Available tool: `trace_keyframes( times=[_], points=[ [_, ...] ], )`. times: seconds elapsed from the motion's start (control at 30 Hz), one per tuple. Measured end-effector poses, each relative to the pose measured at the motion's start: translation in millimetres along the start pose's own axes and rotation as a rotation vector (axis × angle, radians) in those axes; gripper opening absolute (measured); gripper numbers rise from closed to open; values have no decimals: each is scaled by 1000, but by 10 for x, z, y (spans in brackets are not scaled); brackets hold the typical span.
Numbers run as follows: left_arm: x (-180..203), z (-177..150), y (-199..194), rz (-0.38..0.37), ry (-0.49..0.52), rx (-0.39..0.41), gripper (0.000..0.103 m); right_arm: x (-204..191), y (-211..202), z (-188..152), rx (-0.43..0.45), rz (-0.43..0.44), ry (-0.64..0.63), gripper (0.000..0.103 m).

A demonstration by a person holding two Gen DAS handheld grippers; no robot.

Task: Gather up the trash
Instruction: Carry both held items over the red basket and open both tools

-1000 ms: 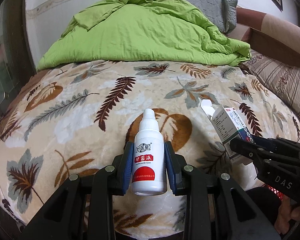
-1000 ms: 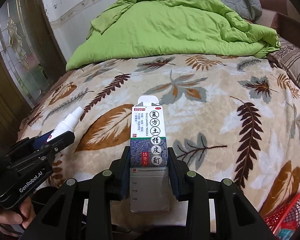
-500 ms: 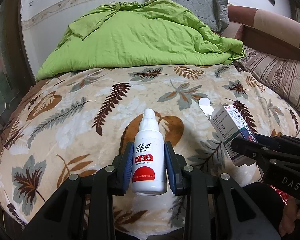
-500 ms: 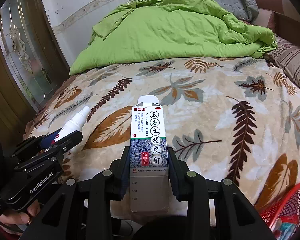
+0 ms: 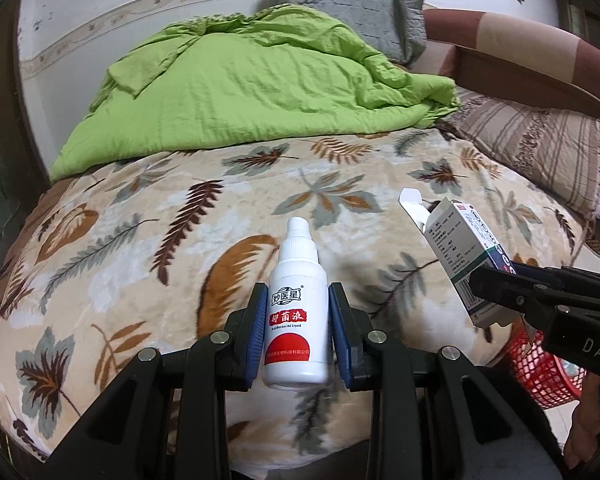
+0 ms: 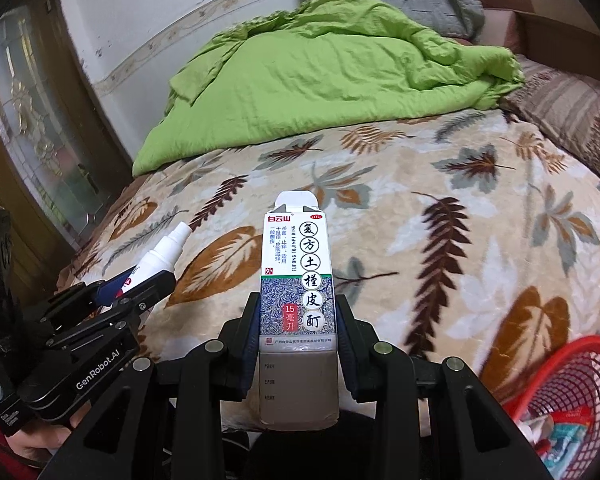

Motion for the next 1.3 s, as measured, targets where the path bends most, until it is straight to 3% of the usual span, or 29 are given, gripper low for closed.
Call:
trace_keyframes(
  times=[0.2, 0.37, 0.7, 0.87, 0.93, 1.07, 1.2, 1.3],
  points=[
    [417, 99, -53, -137, 37, -6, 29, 344, -343, -34, 34, -48, 62, 37],
    [1027, 151, -131, -310, 107, -23, 29, 895, -779, -212, 63, -139, 183, 37],
    [2386, 134, -234, -631, 202, -143, 29, 1915, -1631, -654, 122, -324, 416, 37],
    [2857, -48, -169, -689, 282, -201, 32, 2111, -1675, -818, 90, -359, 473, 41],
    [2924, -102, -143, -678, 288, -218, 53, 2140, -1706, -859, 82, -371, 487, 48],
    [2836, -79, -209, -656, 275, -179, 56, 2093, -1857, -855, 109, -422, 452, 56],
    [2591, 9, -324, -613, 265, -117, 69, 1971, -1969, -839, 118, -472, 424, 64],
    [2299, 36, -479, -551, 280, -34, 79, 1794, -2104, -828, 127, -562, 370, 79]
  ],
)
Point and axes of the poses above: each gripper's, at about its wrist camera, not at the fingertips, and y roughly the way its jaws point, x to its right, z to its top, the point moved 6 cm from there along y, roughly the way its jaws point, and after that the axes turned 3 degrees about x, right-handed, at the moved point
